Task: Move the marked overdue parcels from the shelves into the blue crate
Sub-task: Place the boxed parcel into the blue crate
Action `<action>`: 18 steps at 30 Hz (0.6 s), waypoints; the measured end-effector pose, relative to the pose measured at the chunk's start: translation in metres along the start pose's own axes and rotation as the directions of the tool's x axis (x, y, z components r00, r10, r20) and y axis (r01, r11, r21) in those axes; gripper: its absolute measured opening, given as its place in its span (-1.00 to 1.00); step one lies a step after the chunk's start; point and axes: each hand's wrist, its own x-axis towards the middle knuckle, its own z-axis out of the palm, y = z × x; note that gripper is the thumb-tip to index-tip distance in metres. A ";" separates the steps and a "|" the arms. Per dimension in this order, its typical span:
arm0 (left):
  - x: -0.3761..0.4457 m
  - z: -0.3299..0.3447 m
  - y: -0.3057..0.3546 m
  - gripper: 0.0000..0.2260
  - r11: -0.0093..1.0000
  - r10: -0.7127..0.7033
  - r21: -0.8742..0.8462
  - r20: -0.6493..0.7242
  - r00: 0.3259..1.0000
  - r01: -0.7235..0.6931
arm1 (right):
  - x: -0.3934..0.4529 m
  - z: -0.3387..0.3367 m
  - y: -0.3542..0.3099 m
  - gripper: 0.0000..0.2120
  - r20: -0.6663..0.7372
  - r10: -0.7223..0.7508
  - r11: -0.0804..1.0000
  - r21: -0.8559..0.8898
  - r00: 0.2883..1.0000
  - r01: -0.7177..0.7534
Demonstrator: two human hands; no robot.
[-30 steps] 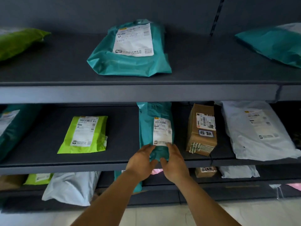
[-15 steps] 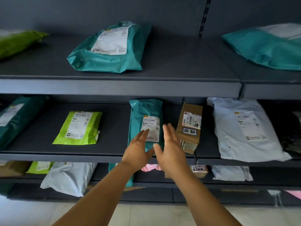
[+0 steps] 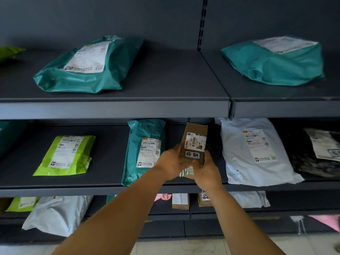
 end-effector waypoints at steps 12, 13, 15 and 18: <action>-0.028 -0.028 -0.013 -0.62 0.965 -0.142 -0.252 -0.287 0.947 0.069 | -0.009 0.008 -0.042 -0.53 0.085 -0.124 0.991 0.063 0.989 0.119; -0.034 -0.033 -0.016 -0.63 0.961 -0.158 -0.265 -0.309 0.938 0.075 | -0.012 0.012 -0.048 -0.54 0.097 -0.143 0.988 0.074 0.985 0.137; -0.048 -0.044 -0.024 -0.65 0.959 -0.185 -0.267 -0.359 0.915 0.090 | -0.019 0.025 -0.059 -0.54 0.125 -0.169 0.983 0.091 0.978 0.158; -0.078 -0.060 -0.041 -0.64 0.955 -0.237 -0.270 -0.429 0.872 0.127 | -0.034 0.050 -0.074 -0.52 0.180 -0.200 0.979 0.082 0.963 0.188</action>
